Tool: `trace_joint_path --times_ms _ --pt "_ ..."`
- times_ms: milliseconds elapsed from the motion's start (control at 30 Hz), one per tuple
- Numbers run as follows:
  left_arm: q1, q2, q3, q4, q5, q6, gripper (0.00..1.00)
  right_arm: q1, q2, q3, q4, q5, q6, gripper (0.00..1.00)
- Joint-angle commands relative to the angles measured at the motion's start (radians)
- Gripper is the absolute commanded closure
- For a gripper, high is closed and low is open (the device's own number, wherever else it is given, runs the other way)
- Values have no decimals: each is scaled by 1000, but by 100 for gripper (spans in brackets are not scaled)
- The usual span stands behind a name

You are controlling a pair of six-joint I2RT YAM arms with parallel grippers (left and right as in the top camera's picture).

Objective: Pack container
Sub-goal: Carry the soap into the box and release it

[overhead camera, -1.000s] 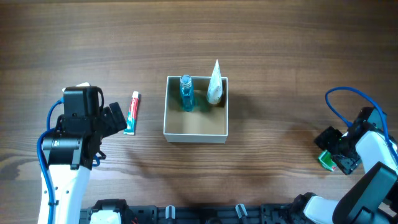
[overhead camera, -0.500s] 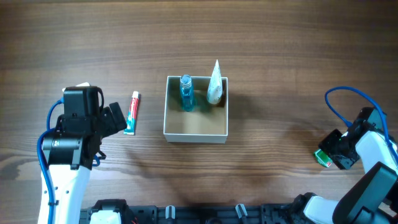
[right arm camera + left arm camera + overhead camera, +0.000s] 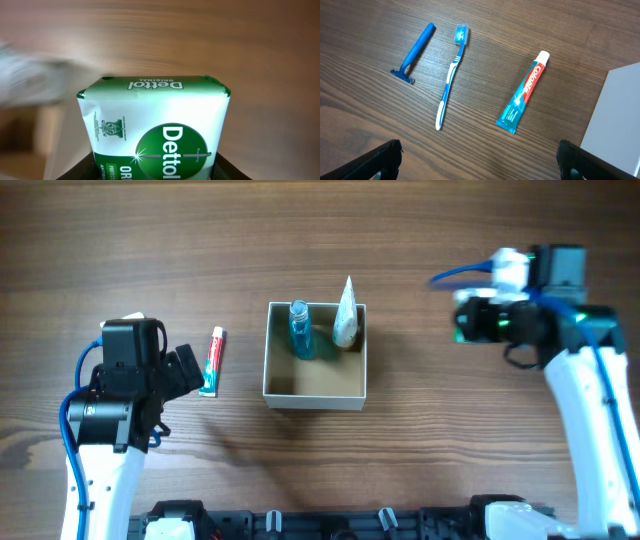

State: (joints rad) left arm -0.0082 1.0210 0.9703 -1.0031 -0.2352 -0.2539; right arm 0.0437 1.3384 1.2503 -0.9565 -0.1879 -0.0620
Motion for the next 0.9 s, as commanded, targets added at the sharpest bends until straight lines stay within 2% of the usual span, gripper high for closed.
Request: trace_joint_path --times_ms 0,67,167,267,400,633,667,700,733,767,867 --pt "2 0 18 3 6 -16 0 228 -64 25 5 25 -207 96" --pt "2 0 18 3 6 -16 0 410 -65 25 -11 56 -341 96" --pt "2 0 18 3 6 -16 0 576 -57 25 -13 183 -415 96" --pt "2 0 18 3 6 -16 0 682 -36 25 16 188 -467 96" --pt "2 0 18 3 6 -16 0 697 41 25 48 188 -462 96" --pt "2 0 18 3 6 -16 0 697 275 25 145 188 -458 96" --pt "2 0 18 3 6 -16 0 697 285 25 152 188 -456 92" --pt "2 0 18 3 6 -16 0 697 294 25 157 188 -444 67" --pt "2 0 18 3 6 -16 0 697 296 25 159 188 -432 60" --pt "2 0 18 3 6 -16 0 697 296 25 155 188 -431 38" --pt "2 0 18 3 6 -16 0 697 294 25 148 190 -385 26"
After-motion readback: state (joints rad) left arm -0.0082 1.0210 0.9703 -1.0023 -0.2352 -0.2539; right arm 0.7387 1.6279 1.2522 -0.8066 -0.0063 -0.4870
